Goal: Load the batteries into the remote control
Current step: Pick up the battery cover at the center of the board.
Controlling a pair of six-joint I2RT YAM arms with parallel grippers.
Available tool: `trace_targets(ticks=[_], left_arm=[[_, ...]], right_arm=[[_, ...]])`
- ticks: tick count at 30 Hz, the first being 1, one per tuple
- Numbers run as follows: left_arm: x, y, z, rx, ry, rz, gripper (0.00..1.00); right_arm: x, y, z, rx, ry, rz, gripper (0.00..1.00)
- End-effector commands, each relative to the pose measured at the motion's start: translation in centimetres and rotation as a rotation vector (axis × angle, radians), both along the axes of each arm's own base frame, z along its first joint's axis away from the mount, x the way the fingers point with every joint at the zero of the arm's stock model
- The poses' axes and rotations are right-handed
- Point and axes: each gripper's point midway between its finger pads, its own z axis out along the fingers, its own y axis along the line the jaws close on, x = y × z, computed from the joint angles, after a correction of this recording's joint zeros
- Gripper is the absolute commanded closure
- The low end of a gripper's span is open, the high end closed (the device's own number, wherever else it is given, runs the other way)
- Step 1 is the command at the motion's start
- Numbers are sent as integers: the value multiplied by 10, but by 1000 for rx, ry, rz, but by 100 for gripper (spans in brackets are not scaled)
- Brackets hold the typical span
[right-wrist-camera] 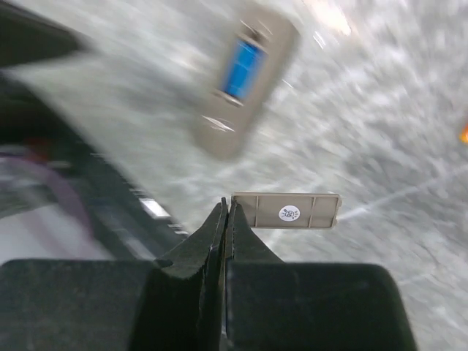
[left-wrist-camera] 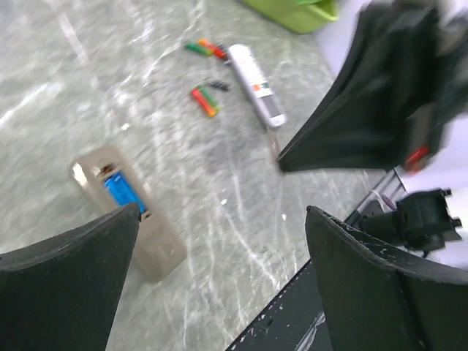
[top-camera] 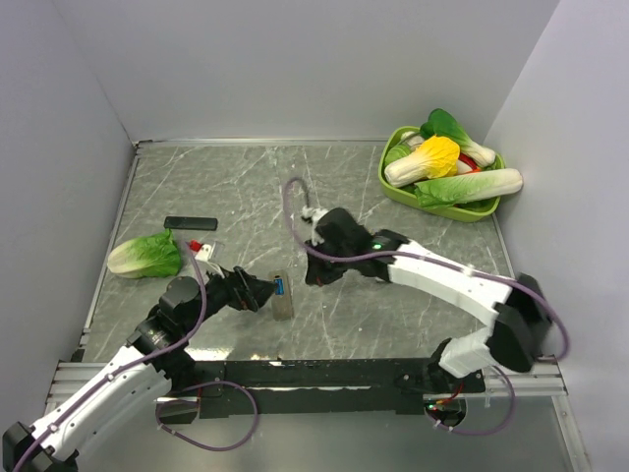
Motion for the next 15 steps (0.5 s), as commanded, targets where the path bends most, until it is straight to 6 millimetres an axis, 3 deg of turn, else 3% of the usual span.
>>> trace_targets(ticks=[1,2,7,10,15], left_arm=[[-5,-18,63,-74,-222,-94,0],[-10,-24,71,-81,-250,-122,1],[-20,-55,91,-13,-404,-202,1],[-21,-70,97,38,-472,-243,1],[-17,-74,104,92,-620,-241,1]], right_arm=[[-10,12,67,338,17,60,100],[-13,10,84,395,-1,68,100],[-22,1,121,559,20,100,100],[-27,-1,132,608,24,118,100],[-41,-1,143,670,48,177,100]])
